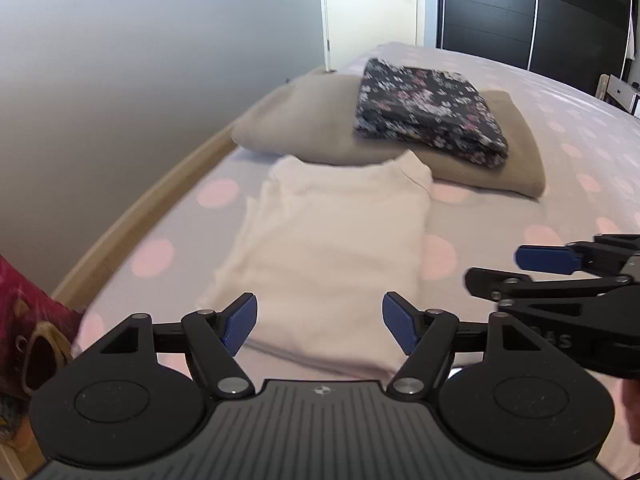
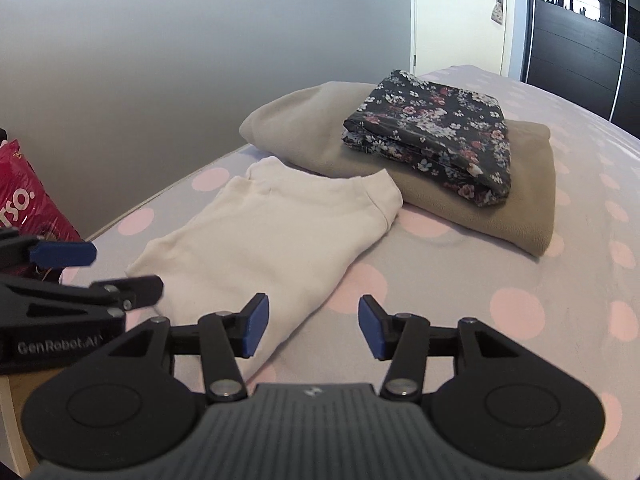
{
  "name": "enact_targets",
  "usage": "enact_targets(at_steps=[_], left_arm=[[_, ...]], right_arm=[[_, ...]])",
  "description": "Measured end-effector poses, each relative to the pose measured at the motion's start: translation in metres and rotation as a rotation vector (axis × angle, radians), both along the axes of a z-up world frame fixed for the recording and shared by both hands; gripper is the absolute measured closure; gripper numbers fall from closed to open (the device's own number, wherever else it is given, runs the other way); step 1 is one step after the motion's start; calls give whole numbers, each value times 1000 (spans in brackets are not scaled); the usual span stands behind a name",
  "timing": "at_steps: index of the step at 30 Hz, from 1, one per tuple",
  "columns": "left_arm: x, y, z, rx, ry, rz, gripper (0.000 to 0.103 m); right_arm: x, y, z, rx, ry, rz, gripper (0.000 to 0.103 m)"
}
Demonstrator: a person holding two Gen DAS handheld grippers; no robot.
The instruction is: Fold clothes
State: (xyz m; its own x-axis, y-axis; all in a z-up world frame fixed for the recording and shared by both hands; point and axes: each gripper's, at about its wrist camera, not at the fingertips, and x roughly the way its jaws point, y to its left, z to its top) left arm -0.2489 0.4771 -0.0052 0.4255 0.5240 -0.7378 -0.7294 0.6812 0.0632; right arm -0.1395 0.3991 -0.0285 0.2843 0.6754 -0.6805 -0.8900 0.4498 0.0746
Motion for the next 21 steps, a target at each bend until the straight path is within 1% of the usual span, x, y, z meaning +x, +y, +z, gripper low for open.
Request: enact_targets(at_steps=[1,4,6,9,15,21], left_arm=[[0,-2,-2,-17,-3,1,35],[-6,-8,-7,-19,-19,13,34],[-9,-11,-13,-24,-15,32,33],[-11,-11,-23,-73,-18,30,33],[-14,-11,-31,-77,-5,39,33],[-13,-10,-34,-78,-1,53,33]], right_arm=[[-2,-2,-1,-3,2,-6,50],[-10,-7,-9,-26,-15,-21,49],[-14,-10,-14,-40,-17,-23,48],[-17,-14,-22,-57,-18,-21,48],[-16,-16,-31,-76,1,-28,48],[-17,-15,-31,-79,-5,-27,47]])
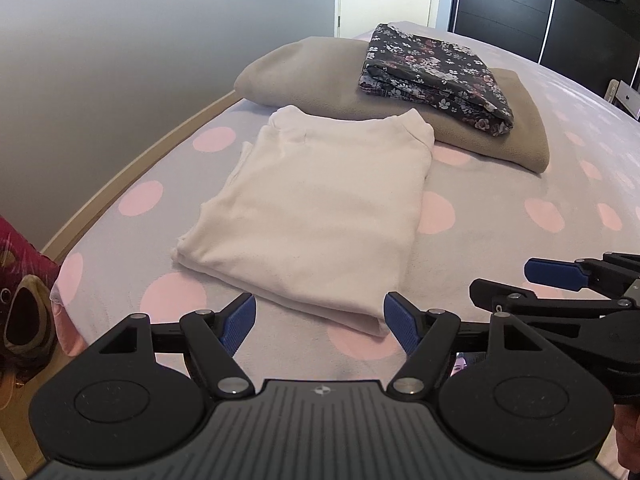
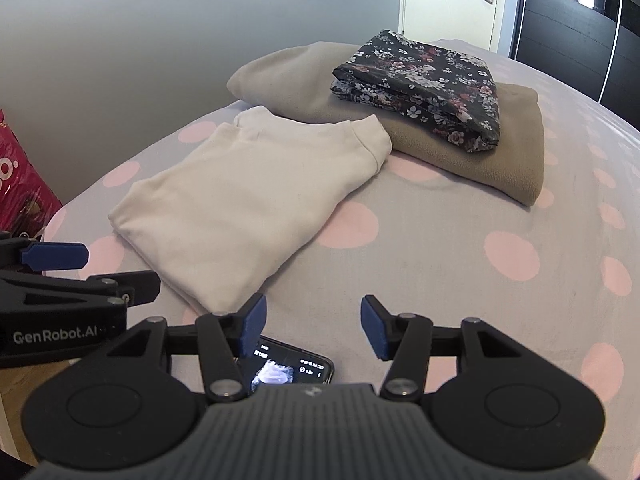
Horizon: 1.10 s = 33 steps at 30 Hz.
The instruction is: Fold clothes
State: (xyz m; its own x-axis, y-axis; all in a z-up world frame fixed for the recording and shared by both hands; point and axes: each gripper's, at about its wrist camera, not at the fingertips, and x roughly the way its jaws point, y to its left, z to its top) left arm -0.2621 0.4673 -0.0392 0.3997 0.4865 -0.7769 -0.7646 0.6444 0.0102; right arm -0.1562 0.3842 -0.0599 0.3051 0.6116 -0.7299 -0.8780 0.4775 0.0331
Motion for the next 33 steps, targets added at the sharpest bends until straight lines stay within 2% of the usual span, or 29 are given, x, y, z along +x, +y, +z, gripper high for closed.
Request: enact_targets(at_steps=[14,22,33], left_arm=[[-2,8,-8,-3,27,71,33],[-1,8,-5,6,5,66,33],[0,8,-8,-9,14,55,33]], right_arm=[[-2,5,7,13,-6,6,45],[-9,5,20,42,-62,28,44],[-14,5,19,34,-61,40,43]])
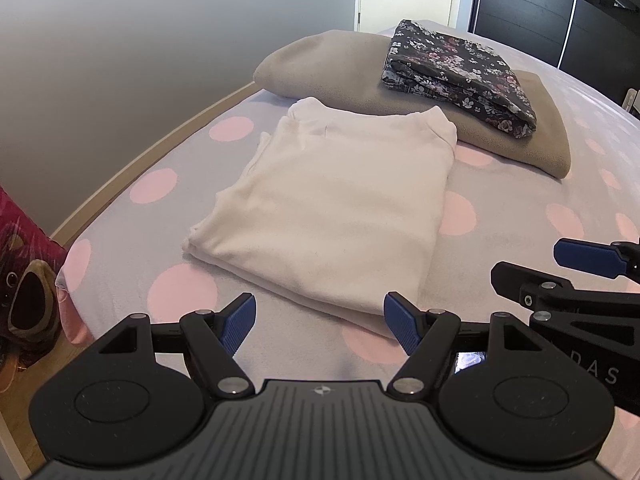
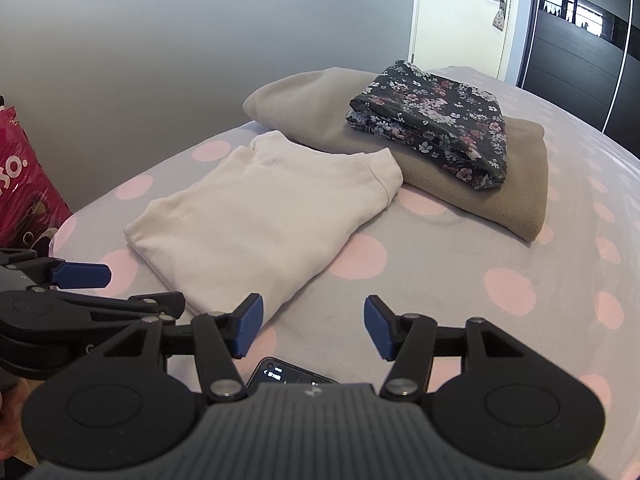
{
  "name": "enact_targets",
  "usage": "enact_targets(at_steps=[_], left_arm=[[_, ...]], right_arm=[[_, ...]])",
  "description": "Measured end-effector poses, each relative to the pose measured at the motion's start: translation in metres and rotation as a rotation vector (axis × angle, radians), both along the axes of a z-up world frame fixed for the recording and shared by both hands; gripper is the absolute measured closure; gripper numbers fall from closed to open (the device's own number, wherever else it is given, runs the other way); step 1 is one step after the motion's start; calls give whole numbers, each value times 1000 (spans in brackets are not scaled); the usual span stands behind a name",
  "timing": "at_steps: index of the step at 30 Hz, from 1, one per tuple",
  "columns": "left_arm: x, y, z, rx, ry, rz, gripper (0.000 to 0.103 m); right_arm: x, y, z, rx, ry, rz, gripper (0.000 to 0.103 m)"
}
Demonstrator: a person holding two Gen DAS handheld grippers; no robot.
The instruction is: Fold clothes
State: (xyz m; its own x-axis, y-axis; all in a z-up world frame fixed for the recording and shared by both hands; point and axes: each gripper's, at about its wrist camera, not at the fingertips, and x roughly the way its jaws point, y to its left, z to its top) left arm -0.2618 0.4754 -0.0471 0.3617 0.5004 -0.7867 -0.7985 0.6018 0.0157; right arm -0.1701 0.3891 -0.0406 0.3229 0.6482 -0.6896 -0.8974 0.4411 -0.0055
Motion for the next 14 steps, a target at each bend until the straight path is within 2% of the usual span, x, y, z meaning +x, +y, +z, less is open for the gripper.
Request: enact_targets(at_steps=[14], left_arm=[[0,-2,-3,6,16,-17,33]], right_arm=[[0,-1,-3,-9,6,-5,43]])
